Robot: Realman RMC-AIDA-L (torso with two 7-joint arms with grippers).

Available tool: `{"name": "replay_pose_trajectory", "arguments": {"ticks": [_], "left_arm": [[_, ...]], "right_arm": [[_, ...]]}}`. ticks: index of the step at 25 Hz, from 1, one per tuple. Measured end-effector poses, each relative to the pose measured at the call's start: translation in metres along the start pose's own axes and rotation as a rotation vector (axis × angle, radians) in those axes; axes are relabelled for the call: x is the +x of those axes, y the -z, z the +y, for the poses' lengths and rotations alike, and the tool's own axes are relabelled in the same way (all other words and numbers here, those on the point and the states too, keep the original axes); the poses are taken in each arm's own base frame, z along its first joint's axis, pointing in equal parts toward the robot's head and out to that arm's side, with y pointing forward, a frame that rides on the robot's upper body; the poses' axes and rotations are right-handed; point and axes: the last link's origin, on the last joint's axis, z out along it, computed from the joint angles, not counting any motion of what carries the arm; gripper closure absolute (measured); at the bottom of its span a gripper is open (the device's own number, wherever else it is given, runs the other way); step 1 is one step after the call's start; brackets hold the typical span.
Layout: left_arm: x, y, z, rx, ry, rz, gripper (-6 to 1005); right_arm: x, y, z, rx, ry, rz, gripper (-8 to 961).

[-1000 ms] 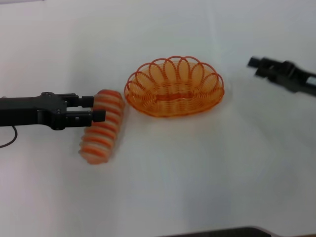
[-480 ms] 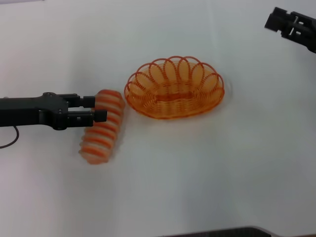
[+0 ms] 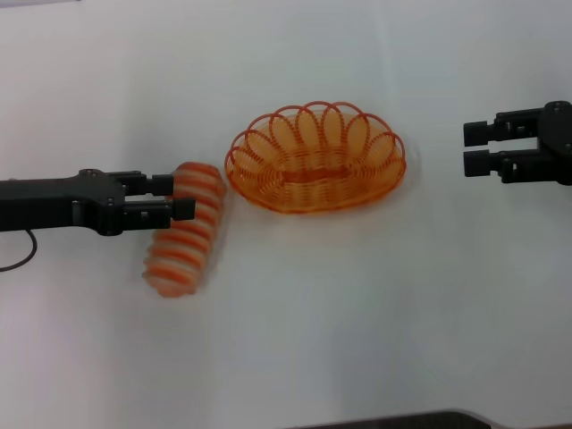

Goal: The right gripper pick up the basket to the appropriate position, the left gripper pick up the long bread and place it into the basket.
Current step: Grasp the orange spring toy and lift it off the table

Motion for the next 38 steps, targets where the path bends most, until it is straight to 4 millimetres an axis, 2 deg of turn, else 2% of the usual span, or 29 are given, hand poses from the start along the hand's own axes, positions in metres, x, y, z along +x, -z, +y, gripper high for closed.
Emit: {"name": "replay_pose_trajectory", "arguments": {"ticks": [5,11,15,19,24,27,38], "left_arm": [[0.007,0.004,-0.006,0.045,0.046,-0.009,277],[0.036,0.009,-0.007,0.132,0.162,-0.115,276],[0.053,0.003,0.001,0.224,0.2,-0.242,276],[0.063,-0.012,0.01,0.31,0.225,-0.345,277],[0.069,-0.036,0.013,0.401,0.233,-0.432,278],[0.071,-0.043,0.013,0.434,0.234,-0.445,278],[0.068,-0.06,0.012,0.499,0.218,-0.504,279]], "right_arm": [[0.006,-0.008,-0.005,0.038,-0.014,0.002,355],[0.01,-0.013,-0.01,0.07,-0.018,0.013,355],[0.012,-0.015,-0.012,0.085,-0.008,0.014,355],[0.012,-0.017,-0.014,0.099,-0.002,0.014,355],[0.013,-0.019,-0.017,0.12,-0.002,0.013,355],[0.014,-0.019,-0.017,0.121,-0.004,0.013,355],[0.014,-0.02,-0.019,0.138,-0.005,0.008,355]]}}
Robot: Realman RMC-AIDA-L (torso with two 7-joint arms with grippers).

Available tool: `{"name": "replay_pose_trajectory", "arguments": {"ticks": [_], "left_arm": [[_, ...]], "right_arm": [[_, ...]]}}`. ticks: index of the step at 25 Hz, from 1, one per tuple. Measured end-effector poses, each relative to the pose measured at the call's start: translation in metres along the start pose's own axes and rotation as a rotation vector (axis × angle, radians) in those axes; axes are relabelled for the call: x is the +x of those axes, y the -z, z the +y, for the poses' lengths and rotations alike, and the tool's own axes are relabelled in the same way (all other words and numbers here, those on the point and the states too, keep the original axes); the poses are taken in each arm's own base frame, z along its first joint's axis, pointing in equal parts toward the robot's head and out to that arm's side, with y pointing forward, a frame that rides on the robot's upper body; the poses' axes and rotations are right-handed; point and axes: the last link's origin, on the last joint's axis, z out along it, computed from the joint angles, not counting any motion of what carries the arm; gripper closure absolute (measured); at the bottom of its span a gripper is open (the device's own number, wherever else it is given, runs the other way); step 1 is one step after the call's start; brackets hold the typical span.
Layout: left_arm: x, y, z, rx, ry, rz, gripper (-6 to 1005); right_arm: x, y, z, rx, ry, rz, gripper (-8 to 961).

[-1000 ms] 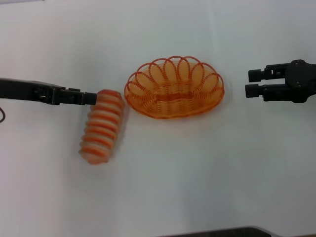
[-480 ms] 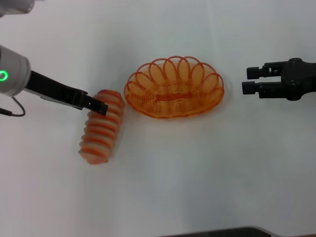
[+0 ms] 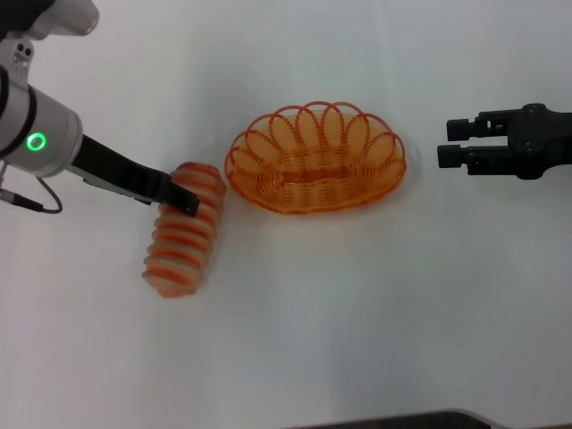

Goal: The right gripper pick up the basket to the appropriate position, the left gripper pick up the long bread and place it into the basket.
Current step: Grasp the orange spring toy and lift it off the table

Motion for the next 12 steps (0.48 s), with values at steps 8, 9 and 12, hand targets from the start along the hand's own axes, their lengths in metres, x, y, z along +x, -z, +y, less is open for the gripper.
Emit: {"name": "replay_pose_trajectory", "arguments": {"ticks": [8,9,12], "left_arm": [[0.0,-0.01,0.005,0.015,-0.022,-0.022,279],[0.0,-0.011,0.005,0.017,-0.022,-0.024,278],[-0.001,-0.016,0.005,0.014,-0.02,-0.037,277]], "right_arm": [[-0.001,-0.002,-0.001,0.002,0.003,0.001,355],[-0.001,-0.002,-0.001,0.001,0.004,0.001,355],[-0.002,-0.003,-0.001,0.0,0.005,0.001,355]]}}
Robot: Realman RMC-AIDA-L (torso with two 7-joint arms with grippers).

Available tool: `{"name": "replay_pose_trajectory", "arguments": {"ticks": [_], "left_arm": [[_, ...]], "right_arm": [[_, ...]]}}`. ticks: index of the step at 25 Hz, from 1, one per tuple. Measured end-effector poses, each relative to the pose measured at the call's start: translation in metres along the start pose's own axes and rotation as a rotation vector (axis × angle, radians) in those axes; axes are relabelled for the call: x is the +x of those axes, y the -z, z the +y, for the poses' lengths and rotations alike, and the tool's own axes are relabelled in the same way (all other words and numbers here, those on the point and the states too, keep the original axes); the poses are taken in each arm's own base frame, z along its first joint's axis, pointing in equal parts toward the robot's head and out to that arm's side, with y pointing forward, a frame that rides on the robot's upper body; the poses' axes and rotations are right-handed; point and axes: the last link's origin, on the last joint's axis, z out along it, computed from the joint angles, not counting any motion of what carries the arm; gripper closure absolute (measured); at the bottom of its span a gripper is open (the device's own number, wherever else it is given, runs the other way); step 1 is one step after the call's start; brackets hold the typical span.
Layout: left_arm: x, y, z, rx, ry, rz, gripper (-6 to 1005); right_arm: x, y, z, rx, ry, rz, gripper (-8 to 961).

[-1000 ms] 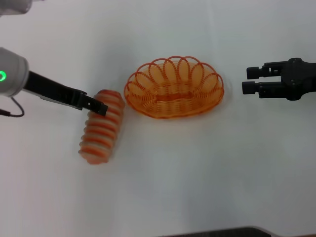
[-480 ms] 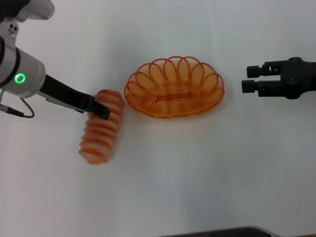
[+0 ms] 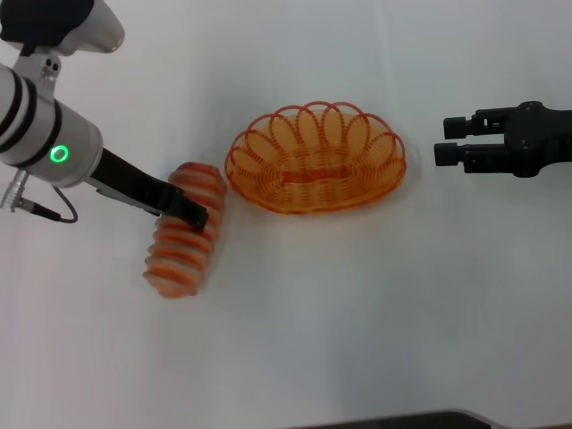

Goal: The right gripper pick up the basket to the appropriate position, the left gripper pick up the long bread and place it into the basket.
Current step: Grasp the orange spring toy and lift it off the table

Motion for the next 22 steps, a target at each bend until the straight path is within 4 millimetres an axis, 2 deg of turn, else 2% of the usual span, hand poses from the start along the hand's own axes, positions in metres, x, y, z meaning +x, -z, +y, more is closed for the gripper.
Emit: {"name": "replay_pose_trajectory", "arguments": {"ticks": [9,15,22], "left_arm": [[0.0013,-0.0027,0.0022,-0.007,-0.009,-0.011,385],[0.0009,-0.001,0.0013,-0.013,-0.008,-0.008,501],[0.0004,0.0012,-0.0007,-0.016,-0.002,0.001,529]], "right_arm": [[-0.0006,0.0004,-0.0005,0.004,0.0,-0.005,355],[-0.0011,0.0009,-0.0008,0.006,0.0,-0.011,355],[-0.002,0.0005,-0.0009,0.005,0.001,-0.011,355]]}}
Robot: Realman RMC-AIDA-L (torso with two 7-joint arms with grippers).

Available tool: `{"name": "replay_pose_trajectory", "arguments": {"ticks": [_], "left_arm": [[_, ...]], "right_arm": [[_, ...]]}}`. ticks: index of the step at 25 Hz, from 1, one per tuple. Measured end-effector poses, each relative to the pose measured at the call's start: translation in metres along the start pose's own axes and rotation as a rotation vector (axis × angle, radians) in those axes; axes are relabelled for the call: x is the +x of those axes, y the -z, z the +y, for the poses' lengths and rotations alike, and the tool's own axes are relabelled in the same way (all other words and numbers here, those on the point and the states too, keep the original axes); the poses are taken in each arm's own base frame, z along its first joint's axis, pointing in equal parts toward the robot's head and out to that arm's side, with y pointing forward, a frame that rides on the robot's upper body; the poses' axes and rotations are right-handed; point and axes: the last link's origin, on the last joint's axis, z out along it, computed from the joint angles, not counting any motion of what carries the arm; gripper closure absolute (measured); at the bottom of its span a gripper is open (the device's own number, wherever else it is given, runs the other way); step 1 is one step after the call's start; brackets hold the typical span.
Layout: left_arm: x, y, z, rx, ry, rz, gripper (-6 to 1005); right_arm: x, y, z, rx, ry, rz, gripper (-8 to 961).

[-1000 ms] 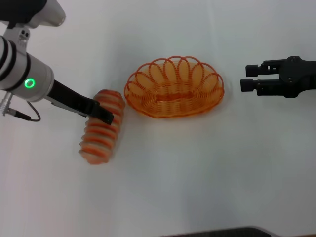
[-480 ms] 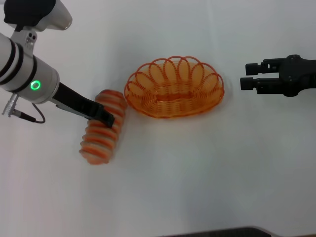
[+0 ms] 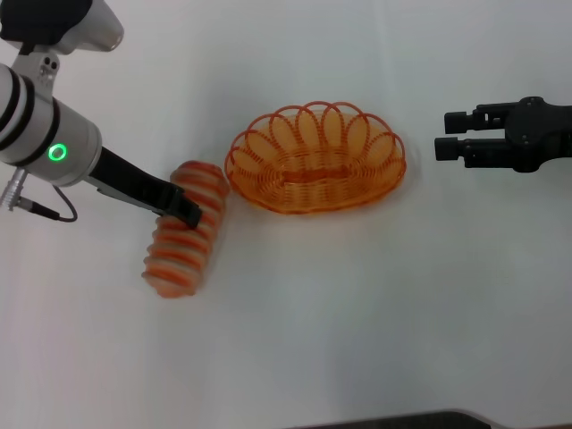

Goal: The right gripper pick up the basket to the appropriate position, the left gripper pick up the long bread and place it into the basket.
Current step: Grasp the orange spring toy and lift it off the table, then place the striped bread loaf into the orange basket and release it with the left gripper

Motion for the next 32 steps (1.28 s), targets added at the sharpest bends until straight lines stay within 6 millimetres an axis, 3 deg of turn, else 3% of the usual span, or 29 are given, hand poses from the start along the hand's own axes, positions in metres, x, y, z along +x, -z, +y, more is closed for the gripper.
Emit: {"name": "replay_pose_trajectory", "arguments": {"ticks": [9,23,32], "left_arm": [[0.003,0.011,-0.006,-0.034,0.014,0.065,593],[0.0,0.041,-0.034,-0.113,0.053,0.248,732],[0.022,0.051,-0.022,-0.16,-0.085,0.336,770]], "right_arm": [[-0.001,0.0,0.0,-0.001,0.002,-0.002,354],[-0.001,-0.005,0.002,-0.012,0.002,-0.003,354],[0.004,-0.004,0.004,-0.016,-0.004,-0.007,354]]}}
